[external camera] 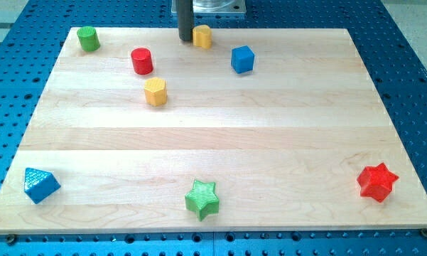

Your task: Move the red circle to the top right corner of the board

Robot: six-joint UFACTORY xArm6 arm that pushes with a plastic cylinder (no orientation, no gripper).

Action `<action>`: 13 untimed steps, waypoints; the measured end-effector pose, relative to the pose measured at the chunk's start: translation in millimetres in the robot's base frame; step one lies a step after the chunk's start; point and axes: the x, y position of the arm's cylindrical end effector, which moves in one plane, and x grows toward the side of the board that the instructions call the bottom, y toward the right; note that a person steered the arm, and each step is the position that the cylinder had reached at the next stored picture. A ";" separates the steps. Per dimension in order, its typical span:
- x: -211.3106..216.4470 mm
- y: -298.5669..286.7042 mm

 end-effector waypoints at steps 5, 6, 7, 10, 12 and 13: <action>51.6 -59.1; 75.4 -52.2; 75.4 -36.4; 71.4 -17.9; 12.7 -81.3; 31.2 -139.4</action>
